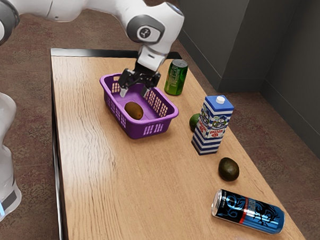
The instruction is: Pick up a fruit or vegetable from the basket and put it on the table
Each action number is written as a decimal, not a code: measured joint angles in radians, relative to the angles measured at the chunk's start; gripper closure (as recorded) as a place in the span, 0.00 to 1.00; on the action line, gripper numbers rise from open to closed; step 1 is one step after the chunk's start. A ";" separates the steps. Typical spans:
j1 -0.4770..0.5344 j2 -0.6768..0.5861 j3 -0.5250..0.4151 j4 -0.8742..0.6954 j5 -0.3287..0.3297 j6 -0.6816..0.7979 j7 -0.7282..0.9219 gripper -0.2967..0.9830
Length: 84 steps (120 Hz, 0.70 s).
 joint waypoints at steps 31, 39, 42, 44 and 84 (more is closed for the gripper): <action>0.001 -0.016 0.001 -0.053 0.043 0.131 0.084 0.23; 0.001 -0.018 0.002 -0.073 0.043 0.160 0.102 0.23; 0.000 -0.018 0.002 -0.077 0.043 0.169 0.109 0.23; 0.000 -0.018 0.002 -0.080 0.043 0.175 0.113 0.23; 0.020 -0.015 0.002 -0.124 0.038 0.257 0.171 0.23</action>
